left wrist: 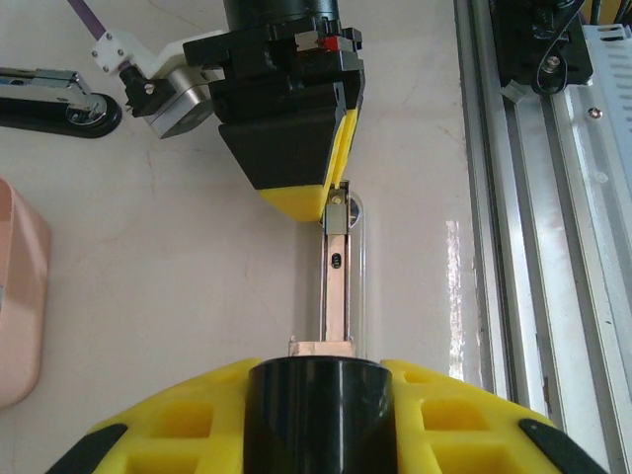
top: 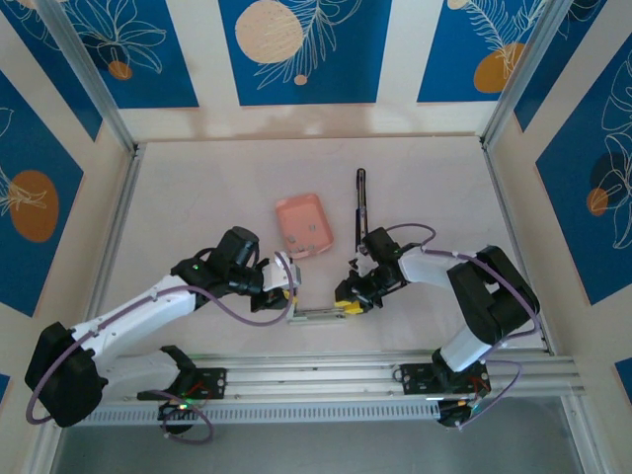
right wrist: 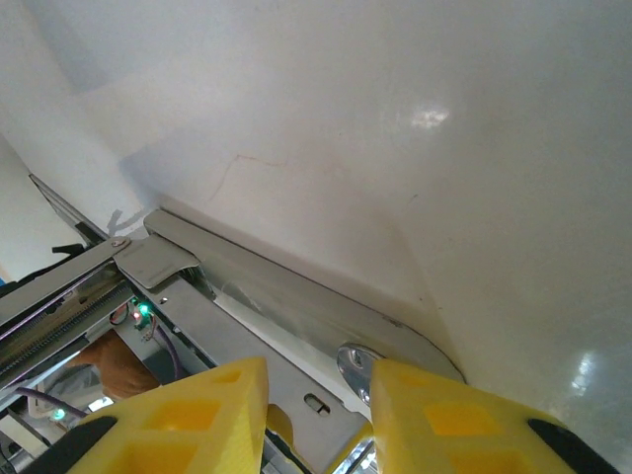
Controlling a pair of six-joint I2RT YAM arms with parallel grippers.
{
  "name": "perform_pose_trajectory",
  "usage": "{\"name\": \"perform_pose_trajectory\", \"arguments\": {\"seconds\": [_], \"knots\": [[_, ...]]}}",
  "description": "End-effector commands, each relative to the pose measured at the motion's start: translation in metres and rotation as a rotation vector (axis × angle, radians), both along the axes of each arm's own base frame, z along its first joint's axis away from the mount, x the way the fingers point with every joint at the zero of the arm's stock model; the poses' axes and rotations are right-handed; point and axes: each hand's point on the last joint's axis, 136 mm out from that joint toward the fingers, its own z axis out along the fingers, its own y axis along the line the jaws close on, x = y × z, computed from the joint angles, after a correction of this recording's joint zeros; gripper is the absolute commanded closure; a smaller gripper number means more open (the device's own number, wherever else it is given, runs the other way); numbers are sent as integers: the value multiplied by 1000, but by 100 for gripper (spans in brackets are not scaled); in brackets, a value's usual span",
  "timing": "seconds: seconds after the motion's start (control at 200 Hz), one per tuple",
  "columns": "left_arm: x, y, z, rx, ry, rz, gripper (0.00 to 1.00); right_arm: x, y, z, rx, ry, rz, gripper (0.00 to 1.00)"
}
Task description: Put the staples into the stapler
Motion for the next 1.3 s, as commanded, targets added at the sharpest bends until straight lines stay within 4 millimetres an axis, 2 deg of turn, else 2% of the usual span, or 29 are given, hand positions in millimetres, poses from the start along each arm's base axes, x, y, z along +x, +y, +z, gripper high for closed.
{"name": "perform_pose_trajectory", "arguments": {"seconds": [0.0,0.36,0.56,0.815,1.01,1.295], "knots": [[6,-8,24,-55,-80,-25,79,-9,-2,3,-12,23,15,66],[5,-7,24,-52,-76,-27,79,-4,-5,27,-27,-67,20,55],[4,-6,25,-49,-82,-36,79,-9,-8,20,-71,-54,27,56],[-4,-6,24,-44,-92,-91,79,-13,-2,8,-85,-33,31,57],[-6,2,16,23,-109,-123,79,-10,1,20,35,-81,-60,53],[-4,3,5,97,-95,-142,80,-6,-19,25,110,-94,-174,53]]}}
